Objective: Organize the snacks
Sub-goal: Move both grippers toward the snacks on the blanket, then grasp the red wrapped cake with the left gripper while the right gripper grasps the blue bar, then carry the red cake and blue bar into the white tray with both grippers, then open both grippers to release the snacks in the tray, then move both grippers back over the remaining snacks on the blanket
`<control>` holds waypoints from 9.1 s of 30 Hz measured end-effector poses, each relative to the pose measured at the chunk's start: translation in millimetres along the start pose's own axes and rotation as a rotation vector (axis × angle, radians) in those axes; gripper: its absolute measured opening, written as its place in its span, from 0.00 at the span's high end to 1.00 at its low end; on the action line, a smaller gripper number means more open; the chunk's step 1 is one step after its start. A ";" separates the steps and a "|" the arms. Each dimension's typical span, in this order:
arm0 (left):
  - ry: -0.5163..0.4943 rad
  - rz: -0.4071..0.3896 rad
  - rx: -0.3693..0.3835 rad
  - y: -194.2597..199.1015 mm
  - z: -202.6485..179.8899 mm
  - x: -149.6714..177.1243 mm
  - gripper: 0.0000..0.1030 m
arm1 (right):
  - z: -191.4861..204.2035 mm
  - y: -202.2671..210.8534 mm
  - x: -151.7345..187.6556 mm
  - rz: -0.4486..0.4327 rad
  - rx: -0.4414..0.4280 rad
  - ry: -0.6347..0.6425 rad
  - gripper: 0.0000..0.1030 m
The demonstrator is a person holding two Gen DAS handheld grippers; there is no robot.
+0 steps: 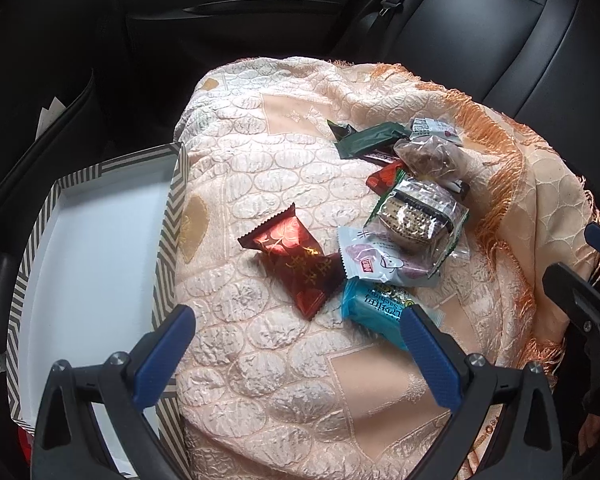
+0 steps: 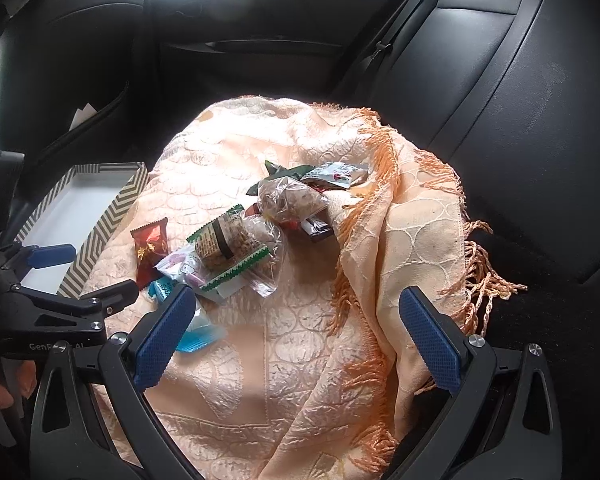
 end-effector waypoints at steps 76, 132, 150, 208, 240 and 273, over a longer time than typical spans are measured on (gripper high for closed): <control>0.175 0.136 -0.046 -49.8 29.8 -25.8 0.00 | 50.9 -36.9 26.4 0.170 -0.207 0.084 0.01; 0.256 0.268 -0.056 -67.0 38.5 -17.9 0.00 | 70.3 -58.6 35.6 0.314 -0.323 0.107 0.07; 0.314 0.302 0.007 -79.1 30.5 -19.2 0.21 | 110.1 -99.5 44.3 0.442 -0.394 0.242 0.48; 0.288 0.186 -0.262 -40.1 242.5 -19.6 0.65 | 278.6 -107.3 -64.0 0.287 -0.551 0.204 0.72; 0.288 0.133 -0.283 -52.2 259.5 -17.9 0.14 | 286.6 -144.8 -68.2 0.334 -0.508 0.130 0.66; 0.064 0.056 -0.024 -10.5 46.5 -21.2 0.10 | 40.8 -72.4 13.6 0.336 -0.246 -0.097 0.65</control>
Point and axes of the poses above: each gripper's, at about its wrist camera, not at the fingertips, and y roughly against the way its jaws point, z to its left, x to its underside, the point moved 10 cm from there along -y, roughly the way its jaws point, and after that the axes turned 1 degree about -y, right-handed, at the moved point
